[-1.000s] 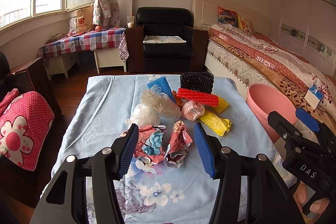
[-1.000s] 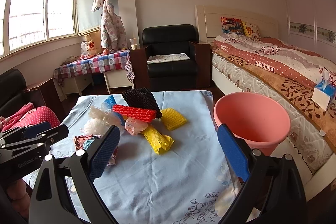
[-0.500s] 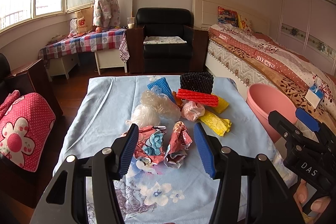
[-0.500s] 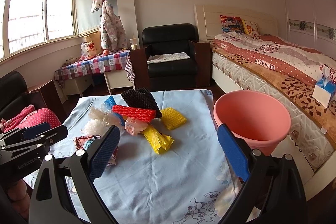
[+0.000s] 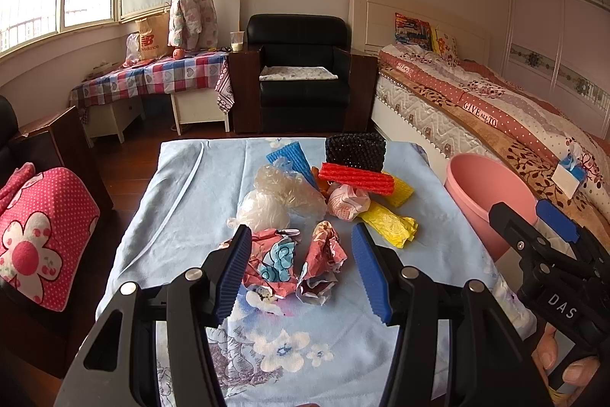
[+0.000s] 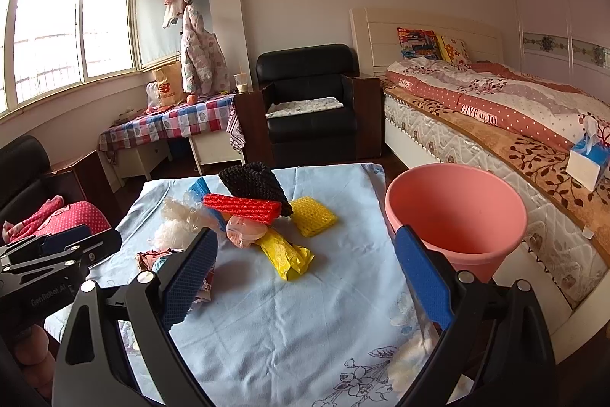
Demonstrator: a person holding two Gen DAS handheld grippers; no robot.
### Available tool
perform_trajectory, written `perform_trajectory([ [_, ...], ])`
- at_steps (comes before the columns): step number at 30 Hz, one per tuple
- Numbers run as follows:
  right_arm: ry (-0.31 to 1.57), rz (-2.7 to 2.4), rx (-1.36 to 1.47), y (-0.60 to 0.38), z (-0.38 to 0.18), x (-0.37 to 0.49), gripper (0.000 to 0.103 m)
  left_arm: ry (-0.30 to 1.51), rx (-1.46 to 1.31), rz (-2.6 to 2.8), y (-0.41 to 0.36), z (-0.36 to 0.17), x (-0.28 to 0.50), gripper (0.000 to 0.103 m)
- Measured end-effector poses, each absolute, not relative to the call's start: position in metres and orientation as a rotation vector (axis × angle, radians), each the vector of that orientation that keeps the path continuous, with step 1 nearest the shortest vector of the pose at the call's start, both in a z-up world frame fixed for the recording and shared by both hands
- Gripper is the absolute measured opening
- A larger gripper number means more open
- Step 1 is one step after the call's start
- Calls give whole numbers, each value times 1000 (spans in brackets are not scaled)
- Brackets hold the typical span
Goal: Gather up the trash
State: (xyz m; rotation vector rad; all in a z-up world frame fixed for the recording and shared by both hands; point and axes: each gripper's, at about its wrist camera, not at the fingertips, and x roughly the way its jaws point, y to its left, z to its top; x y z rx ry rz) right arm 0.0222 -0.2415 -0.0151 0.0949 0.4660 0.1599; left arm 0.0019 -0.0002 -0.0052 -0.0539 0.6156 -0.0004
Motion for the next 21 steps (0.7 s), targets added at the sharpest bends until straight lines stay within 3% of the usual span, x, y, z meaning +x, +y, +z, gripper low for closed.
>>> perform_trajectory([
  [21,500,236,89,-242,-26,51,95,606,-104,4,46,-5,38,54],
])
